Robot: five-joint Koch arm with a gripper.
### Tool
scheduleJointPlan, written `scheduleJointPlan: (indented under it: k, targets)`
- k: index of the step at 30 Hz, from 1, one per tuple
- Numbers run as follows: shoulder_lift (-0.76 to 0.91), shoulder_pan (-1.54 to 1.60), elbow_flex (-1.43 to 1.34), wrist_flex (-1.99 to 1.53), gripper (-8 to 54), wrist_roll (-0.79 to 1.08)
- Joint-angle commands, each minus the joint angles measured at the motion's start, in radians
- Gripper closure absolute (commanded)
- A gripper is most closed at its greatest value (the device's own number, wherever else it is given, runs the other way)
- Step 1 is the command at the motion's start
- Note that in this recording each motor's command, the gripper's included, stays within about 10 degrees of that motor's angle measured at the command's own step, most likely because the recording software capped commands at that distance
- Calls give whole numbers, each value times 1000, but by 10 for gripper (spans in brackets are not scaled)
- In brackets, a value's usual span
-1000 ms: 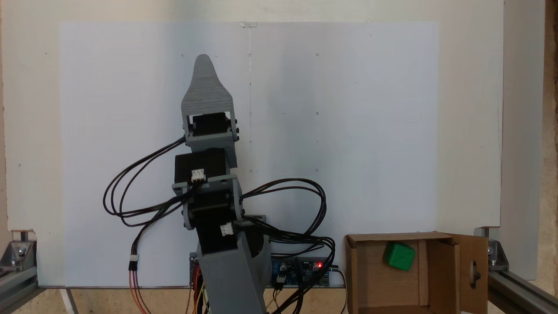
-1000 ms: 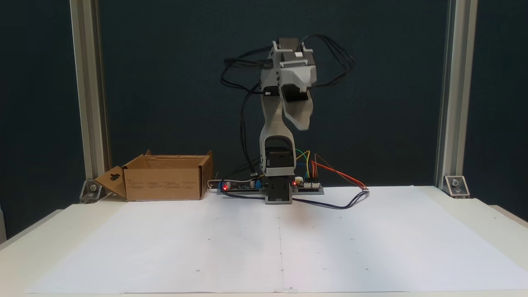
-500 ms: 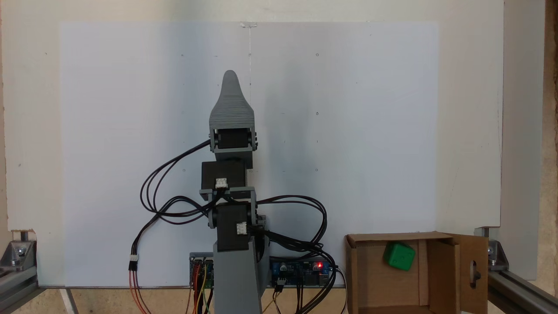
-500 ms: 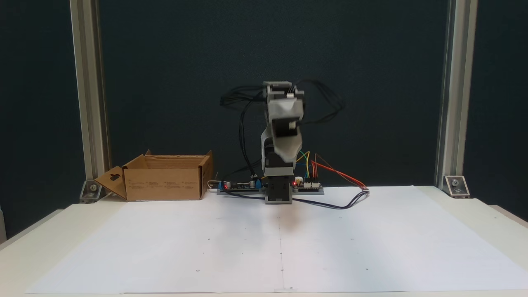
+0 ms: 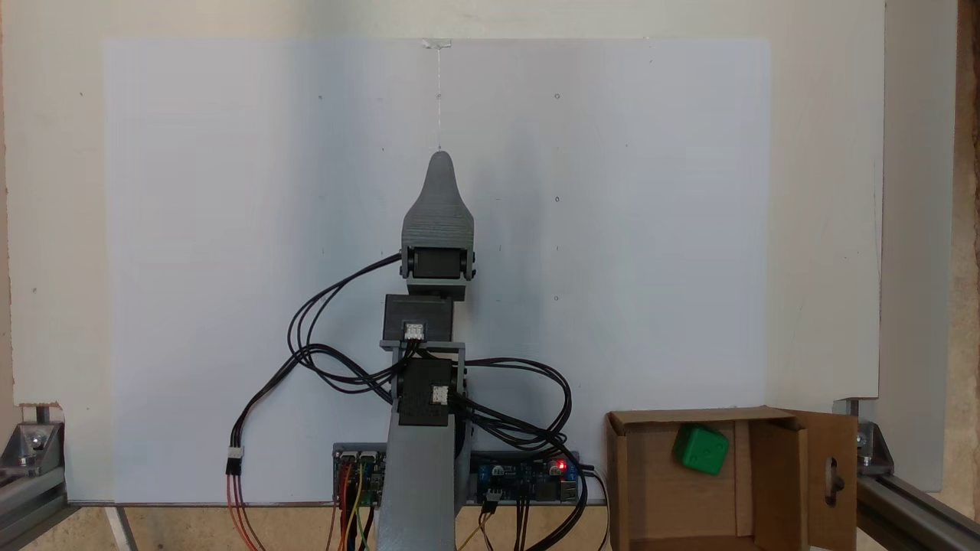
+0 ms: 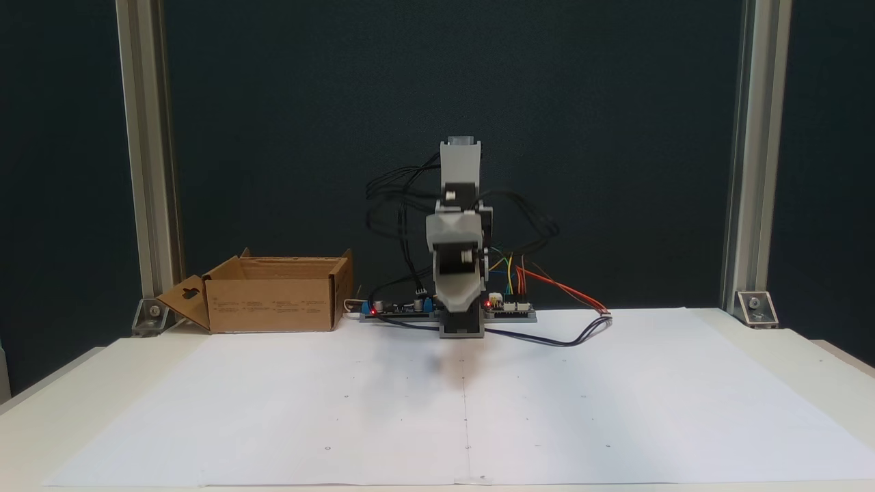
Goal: Grasp a green dice and put it in the bin.
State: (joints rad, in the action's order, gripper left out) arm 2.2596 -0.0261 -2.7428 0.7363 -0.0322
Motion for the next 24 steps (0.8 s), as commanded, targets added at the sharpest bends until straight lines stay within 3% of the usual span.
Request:
scheduleJointPlan:
  k: [1,16,24]
  targets:
    - [110,3,-14,162,4,38]
    - [110,20,-333,748,6,44]
    - [107,14,-387,759,4,44]
